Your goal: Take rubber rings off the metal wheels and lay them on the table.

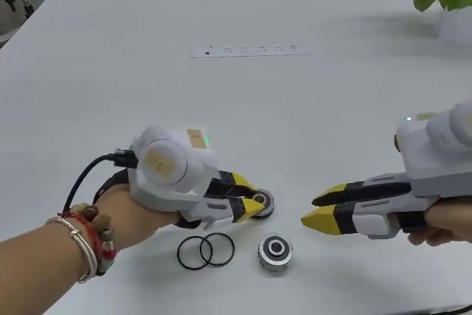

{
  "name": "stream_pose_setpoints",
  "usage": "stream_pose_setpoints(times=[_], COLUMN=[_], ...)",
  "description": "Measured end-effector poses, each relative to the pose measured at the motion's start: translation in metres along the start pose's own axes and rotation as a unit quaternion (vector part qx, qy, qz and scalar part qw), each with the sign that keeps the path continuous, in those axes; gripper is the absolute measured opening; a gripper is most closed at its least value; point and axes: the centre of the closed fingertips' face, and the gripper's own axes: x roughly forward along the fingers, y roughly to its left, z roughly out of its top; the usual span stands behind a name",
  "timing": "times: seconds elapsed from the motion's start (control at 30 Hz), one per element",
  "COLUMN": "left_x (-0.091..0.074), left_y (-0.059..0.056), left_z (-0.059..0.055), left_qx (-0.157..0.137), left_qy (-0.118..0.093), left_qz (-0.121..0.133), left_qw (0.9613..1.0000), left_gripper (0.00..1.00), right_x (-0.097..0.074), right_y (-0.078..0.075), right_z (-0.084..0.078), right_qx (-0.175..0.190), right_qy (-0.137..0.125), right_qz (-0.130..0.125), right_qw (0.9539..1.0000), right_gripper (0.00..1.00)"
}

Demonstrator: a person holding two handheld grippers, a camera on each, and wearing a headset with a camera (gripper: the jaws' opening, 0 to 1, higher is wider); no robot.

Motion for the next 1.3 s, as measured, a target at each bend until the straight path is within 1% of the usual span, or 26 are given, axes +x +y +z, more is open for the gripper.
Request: stream_pose_setpoints(times=[0.13,0.23,0.27,0.33,0.4,0.43,0.47,0.6,0.77,0.83,0.9,0.93,1.07,1.23,1.3], left_x=[0.0,0.001,0.001,0.002,0.002,0.002,0.003,0.003,0.003,0.003,0.003,0.003,0.003,0.003,0.003], left_y=[-0.002,-0.002,-0.002,-0.002,-0.002,-0.002,-0.002,-0.002,-0.001,-0.001,-0.001,-0.001,-0.001,-0.001,-0.001], left_z=[0.0,0.0,0.0,0.0,0.0,0.0,0.0,0.0,0.001,0.001,0.001,0.001,0.0,0.0,0.0], left_qx=[0.001,0.0,0.001,0.001,0.002,0.003,0.003,0.003,0.002,0.002,0.002,0.002,0.004,0.003,0.002], left_qy=[-0.001,-0.001,-0.001,-0.002,-0.002,-0.003,-0.004,-0.005,-0.008,-0.01,-0.011,-0.011,-0.012,-0.012,-0.012], left_qz=[-0.005,-0.006,-0.007,-0.007,-0.008,-0.009,-0.009,-0.008,-0.008,-0.008,-0.008,-0.008,-0.005,-0.004,-0.003], left_qw=[1.0,1.0,1.0,1.0,1.0,1.0,0.9999,0.9999,0.9999,0.9999,0.9999,0.9999,0.9999,0.9999,0.9999], left_gripper=[0.14,0.14,0.14,0.14,0.14,0.14,0.14,0.14,0.14,0.14,0.14,0.14,0.14,0.14,0.14], right_x=[0.01,0.021,0.023,0.03,0.037,0.041,0.043,0.052,0.057,0.058,0.059,0.059,0.057,0.055,0.054], right_y=[-0.001,-0.007,-0.008,-0.009,-0.009,-0.011,-0.012,-0.015,-0.017,-0.015,-0.013,-0.014,-0.012,-0.013,-0.013], right_z=[0.004,0.008,0.008,0.007,0.006,0.005,0.005,0.002,0.0,0.002,0.002,0.002,0.002,0.0,-0.002], right_qx=[-0.028,-0.058,-0.063,-0.077,-0.098,-0.114,-0.122,-0.139,-0.15,-0.149,-0.155,-0.157,-0.156,-0.153,-0.156], right_qy=[0.004,0.01,0.011,0.021,0.029,0.031,0.032,0.041,0.046,0.036,0.034,0.032,0.03,0.034,0.039], right_qz=[0.0,-0.006,-0.006,-0.001,-0.001,-0.004,-0.006,-0.007,-0.008,-0.005,-0.002,-0.004,-0.003,-0.003,-0.004], right_qw=[0.9996,0.9982,0.998,0.9968,0.9947,0.993,0.992,0.9894,0.9877,0.9881,0.9873,0.9871,0.9873,0.9876,0.9871], right_gripper=[0.22,0.23,0.23,0.22,0.22,0.22,0.23,0.22,0.24,0.24,0.23,0.23,0.22,0.18,0.15])
